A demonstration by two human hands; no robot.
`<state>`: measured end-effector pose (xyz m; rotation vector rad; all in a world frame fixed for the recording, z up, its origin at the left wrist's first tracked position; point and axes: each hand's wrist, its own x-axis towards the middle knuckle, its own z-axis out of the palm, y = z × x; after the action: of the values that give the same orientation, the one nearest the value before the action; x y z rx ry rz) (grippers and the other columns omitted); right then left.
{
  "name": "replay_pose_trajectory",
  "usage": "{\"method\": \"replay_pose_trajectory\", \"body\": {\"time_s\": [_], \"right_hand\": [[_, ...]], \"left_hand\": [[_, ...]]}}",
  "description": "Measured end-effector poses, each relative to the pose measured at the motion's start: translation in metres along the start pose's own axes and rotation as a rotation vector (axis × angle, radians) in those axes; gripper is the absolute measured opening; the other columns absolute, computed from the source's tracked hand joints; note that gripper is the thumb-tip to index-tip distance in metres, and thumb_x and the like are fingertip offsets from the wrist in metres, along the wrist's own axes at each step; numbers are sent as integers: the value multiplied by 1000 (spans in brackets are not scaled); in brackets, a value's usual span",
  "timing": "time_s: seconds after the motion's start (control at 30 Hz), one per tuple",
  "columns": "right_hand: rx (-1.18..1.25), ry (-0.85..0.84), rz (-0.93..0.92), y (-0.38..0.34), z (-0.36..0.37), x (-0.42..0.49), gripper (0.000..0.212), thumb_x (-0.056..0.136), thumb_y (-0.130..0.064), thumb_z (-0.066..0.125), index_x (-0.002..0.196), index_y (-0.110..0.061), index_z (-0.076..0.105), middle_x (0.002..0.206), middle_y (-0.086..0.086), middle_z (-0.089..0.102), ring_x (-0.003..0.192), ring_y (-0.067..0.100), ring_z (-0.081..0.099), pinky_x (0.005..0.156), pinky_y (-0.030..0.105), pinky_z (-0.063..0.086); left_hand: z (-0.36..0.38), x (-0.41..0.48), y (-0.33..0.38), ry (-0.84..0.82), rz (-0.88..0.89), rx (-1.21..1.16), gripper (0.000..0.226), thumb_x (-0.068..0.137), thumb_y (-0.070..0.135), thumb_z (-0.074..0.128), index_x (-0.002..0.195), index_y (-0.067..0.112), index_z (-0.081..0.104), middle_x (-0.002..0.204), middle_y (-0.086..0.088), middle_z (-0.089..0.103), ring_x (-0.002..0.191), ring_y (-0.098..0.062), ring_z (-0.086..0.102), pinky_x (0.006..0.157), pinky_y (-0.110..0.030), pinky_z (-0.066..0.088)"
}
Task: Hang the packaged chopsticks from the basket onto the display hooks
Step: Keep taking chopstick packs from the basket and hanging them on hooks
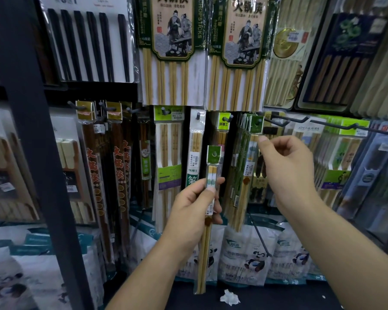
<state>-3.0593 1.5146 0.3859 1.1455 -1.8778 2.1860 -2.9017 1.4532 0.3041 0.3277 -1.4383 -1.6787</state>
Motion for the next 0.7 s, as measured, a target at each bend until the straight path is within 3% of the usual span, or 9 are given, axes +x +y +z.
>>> {"method": "replay_pose_trajectory", "body": {"time_s": [0.2, 0.33, 0.5, 0.57, 0.7], "right_hand": [[36, -364, -76, -6, 1, -36, 12, 96, -26, 68, 86, -26, 75, 78, -9, 72, 67, -6, 61, 61, 9, 48], [61, -399, -73, -6, -3, -37, 11, 95, -21, 69, 86, -25, 73, 79, -6, 72, 68, -2, 62, 65, 13, 51], [76, -362, -41, -7, -11, -24, 10, 96, -19, 68, 88, -23, 72, 69, -13, 68, 63, -5, 60, 59, 9, 47], [80, -350, -26, -10, -13, -15, 10, 96, -22, 68, 88, -23, 73, 65, -15, 66, 62, -5, 59, 60, 10, 48], [165, -340, 35, -19, -19, 3, 9, 97, -23, 68, 91, -18, 73, 60, -14, 65, 57, -4, 59, 55, 11, 47]], "left_hand": [[5, -2, 2, -41, 36, 30, 23, 104, 12, 56, 116, 18, 74, 77, 3, 67, 78, -14, 69, 69, -33, 61], [10, -3, 7, -74, 76, 121, 19, 101, 7, 60, 99, 17, 75, 80, 2, 66, 79, -13, 70, 71, -37, 64], [22, 5, 12, -82, 77, 212, 18, 100, 11, 63, 102, 23, 77, 84, 4, 69, 87, -26, 71, 77, -43, 64], [32, 10, 17, -119, 84, 245, 23, 101, 9, 61, 99, 26, 77, 81, 7, 68, 83, -19, 69, 74, -37, 63], [46, 27, 34, -154, 101, 300, 24, 103, 7, 57, 125, 3, 65, 79, 14, 66, 69, 1, 65, 64, -19, 58]]}}
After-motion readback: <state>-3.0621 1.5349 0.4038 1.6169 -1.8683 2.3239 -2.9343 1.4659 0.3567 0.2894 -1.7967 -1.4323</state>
